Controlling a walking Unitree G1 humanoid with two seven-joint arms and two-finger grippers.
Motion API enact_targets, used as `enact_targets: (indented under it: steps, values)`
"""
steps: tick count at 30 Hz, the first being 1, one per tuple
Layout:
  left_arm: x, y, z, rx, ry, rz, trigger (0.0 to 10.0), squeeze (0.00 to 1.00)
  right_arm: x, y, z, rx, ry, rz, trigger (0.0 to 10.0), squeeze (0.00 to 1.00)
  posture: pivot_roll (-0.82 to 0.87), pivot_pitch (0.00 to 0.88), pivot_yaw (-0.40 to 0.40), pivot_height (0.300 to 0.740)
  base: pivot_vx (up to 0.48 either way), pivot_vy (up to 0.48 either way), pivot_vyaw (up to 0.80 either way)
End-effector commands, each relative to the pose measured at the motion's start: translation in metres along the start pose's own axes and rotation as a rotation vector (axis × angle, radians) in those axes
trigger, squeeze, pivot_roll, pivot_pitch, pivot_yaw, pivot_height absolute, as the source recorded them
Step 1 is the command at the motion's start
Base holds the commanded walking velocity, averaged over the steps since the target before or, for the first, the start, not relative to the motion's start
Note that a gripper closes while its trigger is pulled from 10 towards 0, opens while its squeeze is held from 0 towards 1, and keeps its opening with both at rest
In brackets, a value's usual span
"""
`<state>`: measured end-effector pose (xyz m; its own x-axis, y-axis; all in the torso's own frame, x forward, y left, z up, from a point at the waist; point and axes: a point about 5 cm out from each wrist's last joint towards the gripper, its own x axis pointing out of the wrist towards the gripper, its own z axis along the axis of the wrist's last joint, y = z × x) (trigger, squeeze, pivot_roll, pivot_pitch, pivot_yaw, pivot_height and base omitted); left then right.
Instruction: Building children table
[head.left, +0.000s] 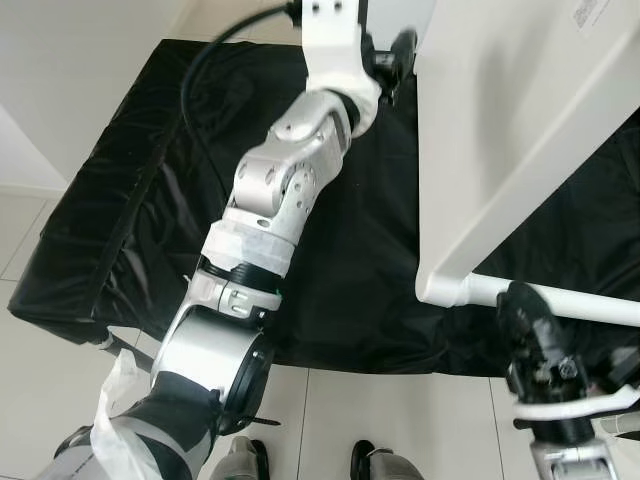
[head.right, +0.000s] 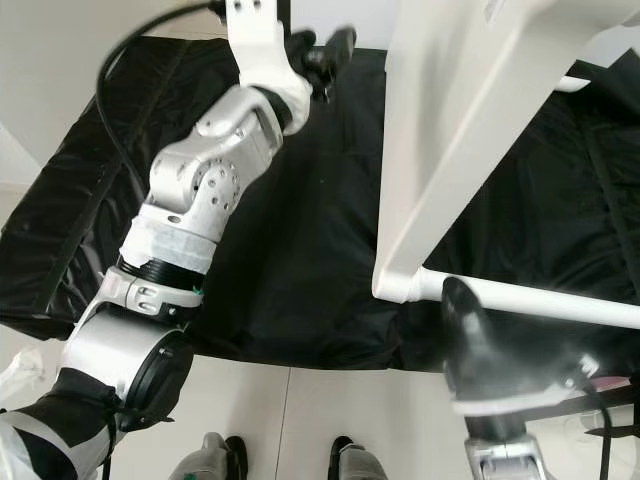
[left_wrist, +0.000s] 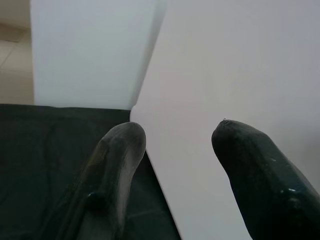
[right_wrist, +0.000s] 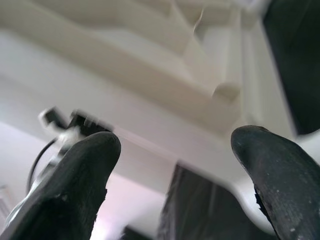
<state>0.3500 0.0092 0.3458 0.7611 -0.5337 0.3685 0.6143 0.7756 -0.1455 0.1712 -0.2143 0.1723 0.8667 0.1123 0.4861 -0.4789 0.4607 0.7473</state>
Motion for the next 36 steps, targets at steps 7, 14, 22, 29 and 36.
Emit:
enact_targets:
  steps: [7, 14, 22, 29, 36]
  values:
    - [-0.019, 0.002, -0.017, 0.049, 0.054, -0.114, 10.0, 0.00, 0.013, -0.014, 0.027, -0.179, -0.086, -0.130, 10.0, 0.00, -0.05, 0.168, 0.002, 0.740, 0.000, 0.000, 0.00]
    - [-0.044, 0.011, -0.029, 0.125, 0.074, -0.054, 10.0, 0.00, 0.025, -0.033, 0.042, -0.249, -0.129, -0.205, 10.0, 0.00, -0.04, 0.147, -0.016, 0.740, 0.000, 0.000, 0.00]
    - [-0.071, 0.026, -0.054, 0.111, 0.132, 0.064, 10.0, 0.00, 0.054, -0.050, 0.051, -0.366, -0.197, -0.338, 10.0, 0.00, -0.03, 0.143, -0.025, 0.740, 0.000, 0.000, 0.00]
    - [-0.084, 0.026, -0.068, 0.108, 0.154, 0.097, 10.0, 0.00, 0.073, -0.057, 0.042, -0.411, -0.189, -0.375, 10.0, 0.00, -0.01, 0.150, -0.036, 0.740, 0.000, 0.000, 0.00]
    - [-0.095, 0.029, -0.069, 0.137, 0.140, 0.119, 10.0, 0.00, 0.107, -0.050, 0.033, -0.603, -0.160, -0.443, 10.0, 0.00, 0.03, 0.150, -0.063, 0.740, 0.000, 0.000, 0.00]
